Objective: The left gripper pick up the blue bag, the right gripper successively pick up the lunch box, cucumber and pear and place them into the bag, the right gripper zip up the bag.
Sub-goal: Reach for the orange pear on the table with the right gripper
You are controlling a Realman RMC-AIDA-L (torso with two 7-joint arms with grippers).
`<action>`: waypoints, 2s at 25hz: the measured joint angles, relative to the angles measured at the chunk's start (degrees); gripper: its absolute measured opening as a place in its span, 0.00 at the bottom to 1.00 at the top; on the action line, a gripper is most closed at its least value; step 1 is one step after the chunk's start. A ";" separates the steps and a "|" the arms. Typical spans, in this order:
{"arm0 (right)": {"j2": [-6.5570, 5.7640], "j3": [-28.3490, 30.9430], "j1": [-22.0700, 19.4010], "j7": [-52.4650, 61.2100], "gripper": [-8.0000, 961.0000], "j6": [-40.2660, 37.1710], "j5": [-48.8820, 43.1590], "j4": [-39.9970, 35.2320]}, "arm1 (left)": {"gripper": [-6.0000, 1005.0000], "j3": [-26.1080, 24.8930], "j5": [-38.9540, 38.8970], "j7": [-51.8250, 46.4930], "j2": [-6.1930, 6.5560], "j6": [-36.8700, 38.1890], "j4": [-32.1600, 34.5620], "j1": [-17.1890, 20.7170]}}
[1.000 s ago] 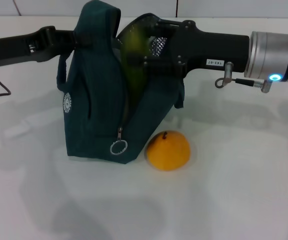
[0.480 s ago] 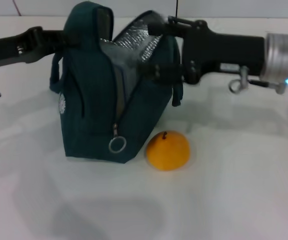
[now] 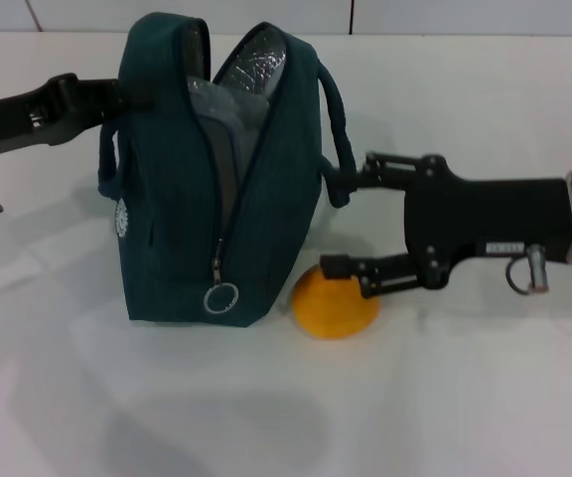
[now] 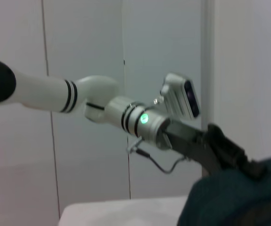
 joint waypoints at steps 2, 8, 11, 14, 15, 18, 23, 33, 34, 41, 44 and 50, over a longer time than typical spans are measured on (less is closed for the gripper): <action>0.07 0.04 -0.13 -0.08 0.90 0.66 -1.30 0.98 | 0.06 -0.05 -0.01 0.01 0.01 0.00 -0.01 -0.03; 0.30 -0.49 0.98 -0.80 0.89 3.23 -3.50 6.26 | 0.06 0.01 0.00 0.08 0.01 -0.17 -0.14 -0.23; 0.49 -1.34 1.34 -1.94 0.89 4.35 -3.65 8.06 | 0.06 0.05 0.01 0.29 -0.08 -0.27 -0.17 -0.30; 0.62 -2.75 1.70 -2.55 0.88 5.31 -3.66 8.73 | 0.06 0.01 0.02 0.43 -0.12 -0.27 -0.18 -0.31; 0.66 -3.37 1.81 -2.66 0.88 5.85 -3.64 8.82 | 0.06 0.00 0.02 0.46 -0.13 -0.27 -0.19 -0.32; 0.75 -4.70 1.96 -3.01 0.88 7.40 -3.39 9.24 | 0.06 0.01 0.03 0.47 -0.16 -0.27 -0.21 -0.44; 0.94 -6.55 2.72 -5.48 0.87 7.90 -0.25 11.60 | 0.06 0.14 0.14 0.49 -0.33 -0.27 -0.35 -0.81; 0.97 -7.31 7.59 -6.68 0.85 9.59 3.59 17.88 | 0.06 0.26 0.08 0.72 -0.43 -0.27 -0.36 -0.88; 0.97 -7.32 8.16 -6.70 0.85 9.64 3.65 18.56 | 0.06 0.26 0.07 0.75 -0.44 -0.27 -0.37 -0.89; 0.96 -7.97 9.11 -6.88 0.81 10.09 3.68 19.44 | 0.06 0.01 0.07 1.35 -0.52 -0.41 -0.52 -0.90; 0.96 -8.02 9.14 -6.91 0.69 10.12 3.68 19.42 | 0.06 -0.05 0.06 1.36 -0.52 -0.56 -0.54 -0.90; 0.96 -8.01 9.13 -6.95 0.54 10.96 3.68 19.33 | 0.06 -0.05 0.06 1.38 -0.61 -1.39 -0.54 -0.98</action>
